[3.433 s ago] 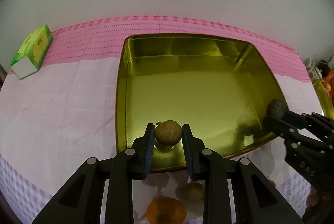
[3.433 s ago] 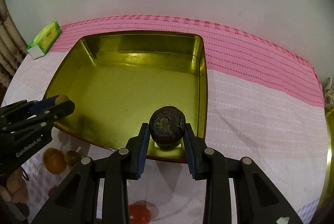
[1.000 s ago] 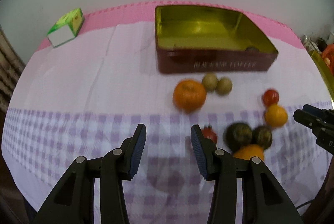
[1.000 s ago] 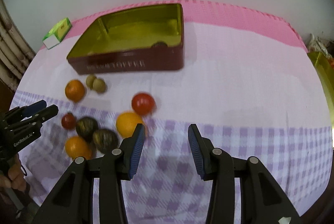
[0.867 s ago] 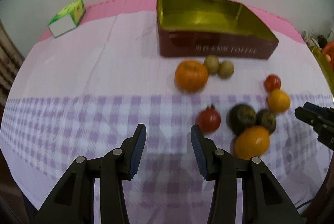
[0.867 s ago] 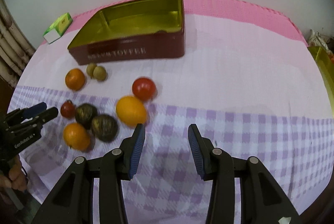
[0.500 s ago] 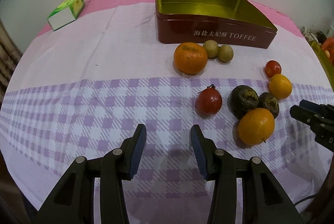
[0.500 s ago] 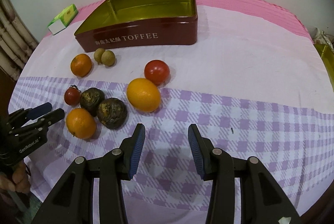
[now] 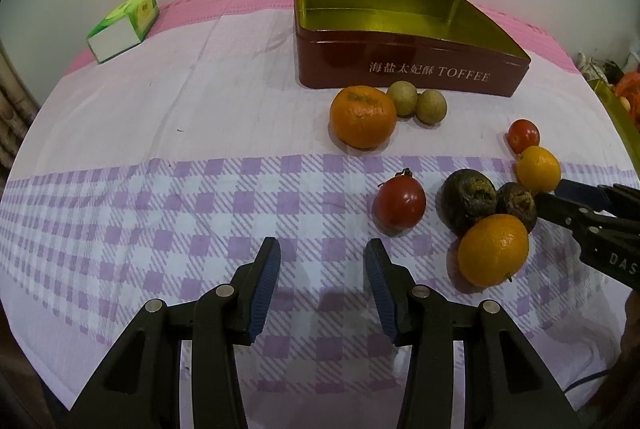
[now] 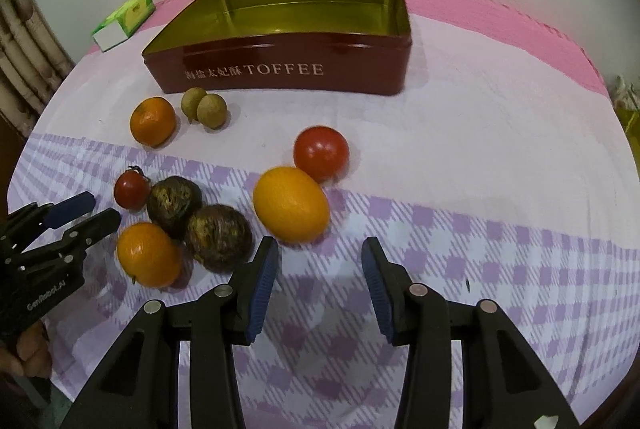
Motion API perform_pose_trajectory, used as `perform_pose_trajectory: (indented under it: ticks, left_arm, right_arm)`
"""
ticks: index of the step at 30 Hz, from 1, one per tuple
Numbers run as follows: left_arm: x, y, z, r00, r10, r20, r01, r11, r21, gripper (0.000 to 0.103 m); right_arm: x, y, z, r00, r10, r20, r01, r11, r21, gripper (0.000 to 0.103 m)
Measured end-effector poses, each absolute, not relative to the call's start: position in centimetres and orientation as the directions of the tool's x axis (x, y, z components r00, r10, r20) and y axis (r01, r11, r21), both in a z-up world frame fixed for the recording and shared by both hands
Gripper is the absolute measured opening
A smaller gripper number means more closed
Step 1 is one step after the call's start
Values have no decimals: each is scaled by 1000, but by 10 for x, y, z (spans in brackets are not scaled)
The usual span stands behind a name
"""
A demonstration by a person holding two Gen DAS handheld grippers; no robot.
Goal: Organize fruits
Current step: 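Grasp the large orange with the right gripper while the left gripper grasps a red tomato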
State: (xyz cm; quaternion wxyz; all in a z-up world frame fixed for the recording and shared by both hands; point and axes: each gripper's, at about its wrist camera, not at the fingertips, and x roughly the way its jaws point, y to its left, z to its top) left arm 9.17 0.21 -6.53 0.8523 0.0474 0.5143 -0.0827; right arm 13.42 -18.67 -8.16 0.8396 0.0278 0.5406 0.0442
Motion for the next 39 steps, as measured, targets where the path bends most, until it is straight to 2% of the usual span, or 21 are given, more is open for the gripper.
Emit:
perform_pose_trajectory:
  ticks: [8, 12, 15, 39]
  left_arm:
    - [93, 2, -66, 458, -92, -884, 191, 982, -4, 48]
    - [92, 2, -66, 459, -92, -884, 191, 982, -3, 48]
    - [92, 2, -66, 458, -92, -884, 193, 981, -2, 49]
    - [106, -30, -68, 440, -124, -889, 250, 968, -11, 49]
  right_arm:
    - [151, -170, -83, 421, 88, -903, -85, 995, 57, 42]
    - [155, -167, -83, 423, 85, -902, -90, 995, 51, 35]
    - [151, -170, -82, 426, 82, -901, -91, 995, 47, 35]
    - [128, -216, -78, 429, 54, -902, 21, 997, 70, 35]
